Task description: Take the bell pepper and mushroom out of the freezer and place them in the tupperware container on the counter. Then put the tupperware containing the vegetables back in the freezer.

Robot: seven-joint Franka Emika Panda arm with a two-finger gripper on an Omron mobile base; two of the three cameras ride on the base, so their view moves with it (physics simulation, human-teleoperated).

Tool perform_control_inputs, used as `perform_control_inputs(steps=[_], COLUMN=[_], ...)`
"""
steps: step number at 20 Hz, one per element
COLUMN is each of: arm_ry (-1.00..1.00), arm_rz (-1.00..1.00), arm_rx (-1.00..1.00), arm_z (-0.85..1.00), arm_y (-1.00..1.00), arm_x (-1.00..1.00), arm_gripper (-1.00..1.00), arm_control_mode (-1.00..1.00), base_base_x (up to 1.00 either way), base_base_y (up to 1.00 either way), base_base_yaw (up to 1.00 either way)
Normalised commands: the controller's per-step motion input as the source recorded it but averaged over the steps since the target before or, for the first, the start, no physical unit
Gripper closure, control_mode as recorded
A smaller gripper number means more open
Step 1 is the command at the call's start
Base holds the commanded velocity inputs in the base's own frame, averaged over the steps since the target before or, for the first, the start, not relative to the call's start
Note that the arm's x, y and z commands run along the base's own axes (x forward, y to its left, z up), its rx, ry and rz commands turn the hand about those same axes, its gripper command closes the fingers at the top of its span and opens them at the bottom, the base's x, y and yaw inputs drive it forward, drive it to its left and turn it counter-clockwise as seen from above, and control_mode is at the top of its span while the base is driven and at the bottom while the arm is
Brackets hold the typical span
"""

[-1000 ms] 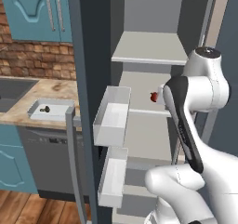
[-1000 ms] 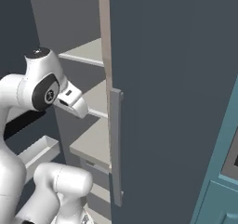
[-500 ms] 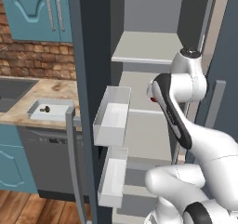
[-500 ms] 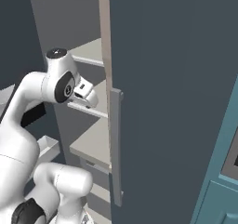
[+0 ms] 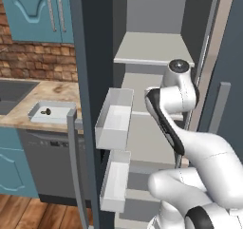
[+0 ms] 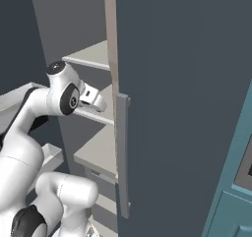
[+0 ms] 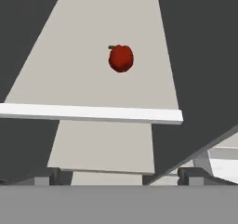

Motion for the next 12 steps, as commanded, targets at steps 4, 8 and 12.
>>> perform_control_inputs(steps=[4, 8, 12], arm_ry=[-0.06, -0.01, 0.0], arm_rz=[0.0, 0.0, 0.0], arm_rx=[-0.04, 0.0, 0.0], arm_z=[-0.09, -0.01, 0.0], arm_y=[-0.32, -0.23, -0.02], arm_x=[0.46, 0.57, 0.6], arm_gripper=[-1.0, -1.0, -1.0], arm_control_mode=[-1.0, -1.0, -1.0], base_base_x=[0.0, 0.0, 0.0], base_base_y=[0.0, 0.0, 0.0], base_base_yaw=[0.0, 0.0, 0.0])
